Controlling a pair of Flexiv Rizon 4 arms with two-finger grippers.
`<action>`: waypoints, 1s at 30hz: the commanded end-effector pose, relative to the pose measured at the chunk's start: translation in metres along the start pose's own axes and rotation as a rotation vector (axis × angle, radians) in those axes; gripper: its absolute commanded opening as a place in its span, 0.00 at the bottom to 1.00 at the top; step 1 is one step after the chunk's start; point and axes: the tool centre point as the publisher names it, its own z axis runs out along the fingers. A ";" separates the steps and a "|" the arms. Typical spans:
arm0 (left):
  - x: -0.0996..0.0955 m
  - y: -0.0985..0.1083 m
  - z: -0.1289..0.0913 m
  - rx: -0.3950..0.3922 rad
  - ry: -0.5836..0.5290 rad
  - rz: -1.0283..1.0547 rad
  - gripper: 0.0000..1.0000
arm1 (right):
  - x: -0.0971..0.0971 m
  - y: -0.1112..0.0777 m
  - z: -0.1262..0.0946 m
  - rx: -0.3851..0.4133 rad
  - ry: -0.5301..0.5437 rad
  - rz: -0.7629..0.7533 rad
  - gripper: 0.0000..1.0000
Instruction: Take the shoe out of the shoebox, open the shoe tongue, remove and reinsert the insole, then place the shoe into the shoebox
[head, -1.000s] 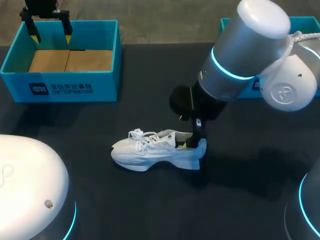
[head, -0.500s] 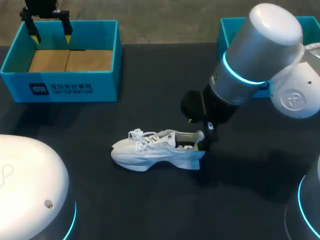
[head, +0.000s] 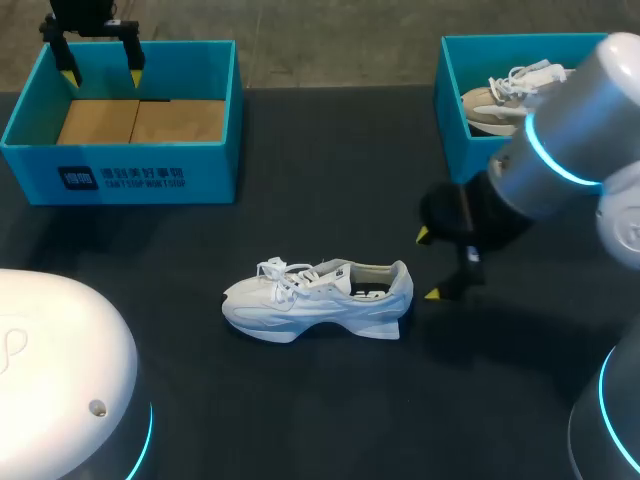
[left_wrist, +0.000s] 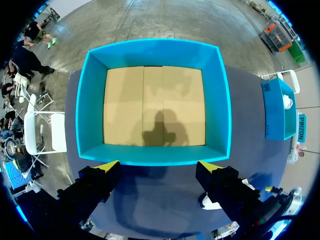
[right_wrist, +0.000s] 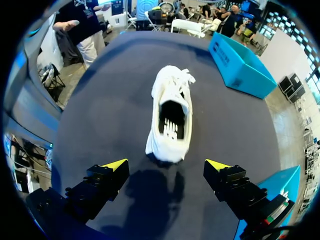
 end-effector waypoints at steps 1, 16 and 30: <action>0.000 0.000 0.000 0.000 0.000 0.000 1.00 | 0.003 -0.035 -0.008 -0.182 -0.024 -0.004 1.00; 0.000 0.000 0.000 0.000 0.000 0.000 1.00 | -0.012 -0.077 0.013 -0.347 0.013 -0.049 1.00; 0.000 0.000 0.000 0.000 0.000 0.000 1.00 | -0.006 -0.089 0.039 -0.380 0.031 -0.031 1.00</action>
